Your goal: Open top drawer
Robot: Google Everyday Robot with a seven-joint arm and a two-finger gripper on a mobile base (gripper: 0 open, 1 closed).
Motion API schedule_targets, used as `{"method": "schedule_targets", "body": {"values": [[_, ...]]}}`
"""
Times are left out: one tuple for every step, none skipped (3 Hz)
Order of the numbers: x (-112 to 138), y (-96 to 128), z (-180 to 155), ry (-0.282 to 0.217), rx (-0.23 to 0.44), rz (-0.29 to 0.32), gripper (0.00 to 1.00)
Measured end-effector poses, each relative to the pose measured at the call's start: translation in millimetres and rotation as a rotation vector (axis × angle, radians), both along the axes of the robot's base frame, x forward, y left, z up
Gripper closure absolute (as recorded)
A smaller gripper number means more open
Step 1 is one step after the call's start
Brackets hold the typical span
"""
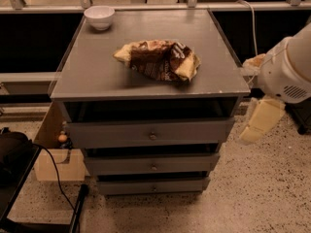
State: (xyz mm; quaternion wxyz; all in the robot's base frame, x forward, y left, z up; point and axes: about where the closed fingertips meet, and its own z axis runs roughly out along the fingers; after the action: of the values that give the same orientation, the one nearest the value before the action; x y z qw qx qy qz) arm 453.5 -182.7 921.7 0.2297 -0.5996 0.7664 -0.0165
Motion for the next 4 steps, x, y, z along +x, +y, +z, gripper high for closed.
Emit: {"method": "schedule_targets", "body": {"values": [[8,6,-33,-0.026,0.019,-0.008,0.00],[20,11,-69,-0.050,0.029,-0.013,0.00],[20,11,-69,-0.050,0.029,-0.013,0.00],[21,11,-82,-0.004,0.037,-0.015,0.00]]}}
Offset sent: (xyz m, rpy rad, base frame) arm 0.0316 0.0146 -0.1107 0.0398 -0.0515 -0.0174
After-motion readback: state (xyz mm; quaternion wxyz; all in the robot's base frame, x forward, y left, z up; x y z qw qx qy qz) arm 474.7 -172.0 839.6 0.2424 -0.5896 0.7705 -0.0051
